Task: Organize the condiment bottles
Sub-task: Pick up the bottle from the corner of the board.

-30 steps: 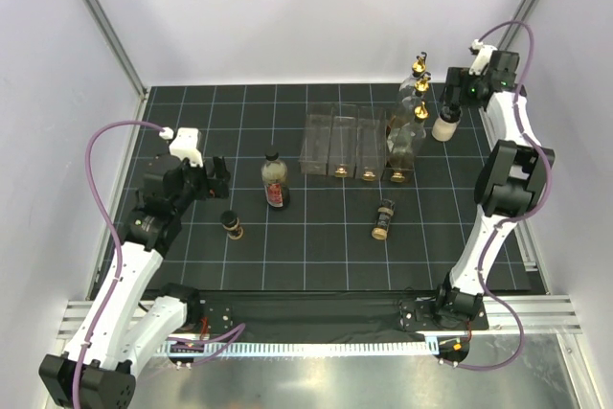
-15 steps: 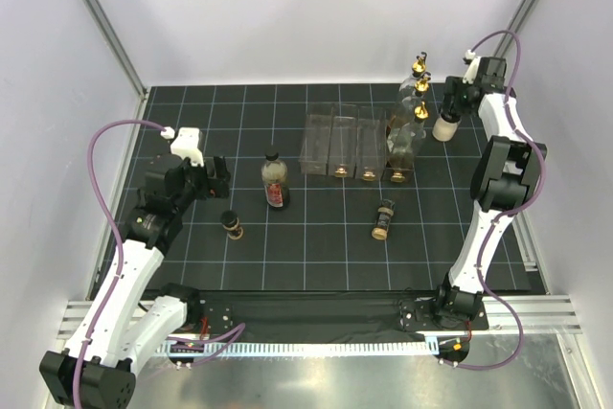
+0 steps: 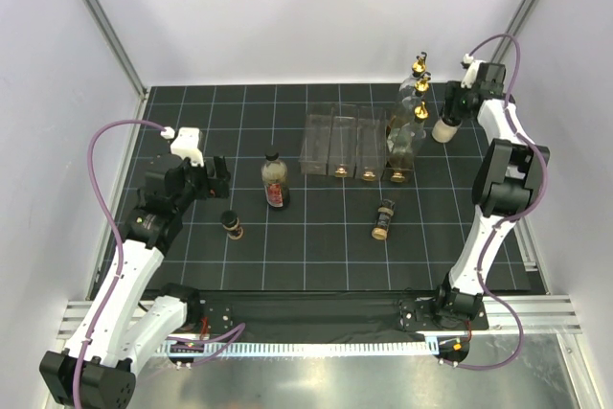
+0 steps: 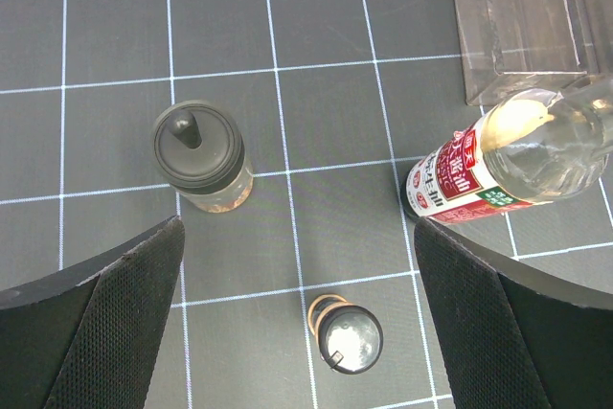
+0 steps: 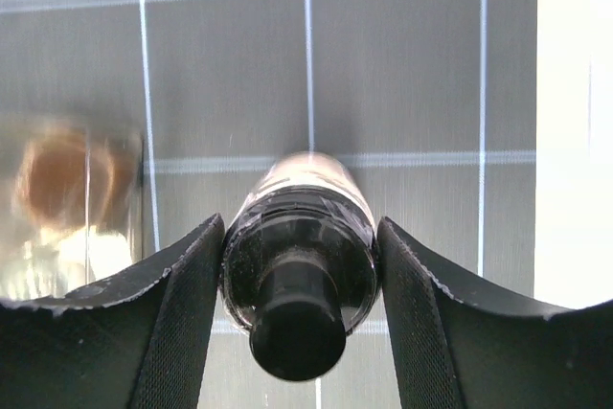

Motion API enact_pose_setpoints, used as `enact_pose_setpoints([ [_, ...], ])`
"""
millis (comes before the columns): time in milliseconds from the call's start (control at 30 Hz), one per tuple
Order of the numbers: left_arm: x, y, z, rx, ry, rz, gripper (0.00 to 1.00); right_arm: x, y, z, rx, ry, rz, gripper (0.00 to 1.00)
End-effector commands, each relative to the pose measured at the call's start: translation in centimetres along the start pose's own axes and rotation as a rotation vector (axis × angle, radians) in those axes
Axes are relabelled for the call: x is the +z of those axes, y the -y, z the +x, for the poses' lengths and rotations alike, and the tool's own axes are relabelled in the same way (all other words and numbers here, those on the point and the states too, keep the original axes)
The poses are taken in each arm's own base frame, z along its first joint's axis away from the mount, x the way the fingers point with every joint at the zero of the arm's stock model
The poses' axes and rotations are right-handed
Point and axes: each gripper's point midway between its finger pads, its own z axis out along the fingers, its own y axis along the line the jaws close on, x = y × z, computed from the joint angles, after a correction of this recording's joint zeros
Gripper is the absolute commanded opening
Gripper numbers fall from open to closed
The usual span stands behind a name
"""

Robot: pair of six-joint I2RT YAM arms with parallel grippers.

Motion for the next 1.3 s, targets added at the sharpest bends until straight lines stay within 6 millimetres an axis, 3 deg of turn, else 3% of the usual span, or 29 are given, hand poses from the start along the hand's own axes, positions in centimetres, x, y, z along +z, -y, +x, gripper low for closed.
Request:
enact_pose_setpoints([
  [0, -0.2, 0.0, -1.0, 0.012, 0.048, 0.007, 1.00, -6.5, -0.2, -2.7, -0.071, 0.120, -0.026, 0.04],
  [33, -0.2, 0.0, -1.1, 0.012, 0.053, 0.007, 1.00, -7.5, -0.1, -2.9, -0.090, 0.139, -0.043, 0.04],
  [67, -0.3, 0.1, -1.2, 0.013, 0.060, 0.010, 1.00, -8.0, 0.0, -1.7, -0.089, 0.127, -0.055, 0.04],
  [100, -0.3, 0.1, -1.3, 0.013, 0.063, 0.014, 1.00, -10.3, 0.7, -2.5, -0.106, 0.170, -0.059, 0.04],
  [133, -0.4, 0.2, -1.3, 0.013, 0.066, 0.016, 1.00, -10.7, 0.2, -1.2, -0.103, 0.151, -0.111, 0.04],
  [200, -0.5, 0.3, -1.6, 0.013, 0.081, 0.022, 1.00, -12.4, 1.1, -0.7, -0.106, 0.161, -0.128, 0.04],
  [400, -1.0, 1.2, -2.7, 0.007, 0.130, 0.073, 1.00, -16.8, -0.5, 3.1, -0.135, 0.122, -0.219, 0.04],
  [533, -1.4, 2.1, -3.7, 0.002, 0.160, 0.119, 1.00, -19.4, -2.3, 6.8, -0.189, 0.090, -0.258, 0.04],
  [567, -1.6, 2.2, -4.4, 0.001, 0.172, 0.125, 1.00, -20.9, -3.0, 6.7, -0.209, 0.118, -0.263, 0.04],
  [633, -1.8, 2.5, -5.0, -0.004, 0.177, 0.135, 1.00, -22.0, -3.9, 8.1, -0.222, 0.100, -0.284, 0.04],
  [767, -2.3, 3.2, -6.6, -0.012, 0.189, 0.168, 1.00, -25.2, -5.4, 9.3, -0.310, 0.110, -0.311, 0.04],
  [1100, -7.4, 4.1, -12.0, 0.064, 0.313, 0.219, 1.00, -28.8, -9.5, 13.3, -0.448, 0.039, -0.495, 0.04],
  [1233, -9.1, 6.4, -12.8, 0.047, 0.333, 0.346, 1.00, -29.0, -12.4, 14.3, -0.475, 0.018, -0.566, 0.04],
  [1267, -9.2, 7.1, -12.8, 0.038, 0.325, 0.388, 1.00, -29.3, -14.0, 14.5, -0.521, 0.018, -0.597, 0.04],
])
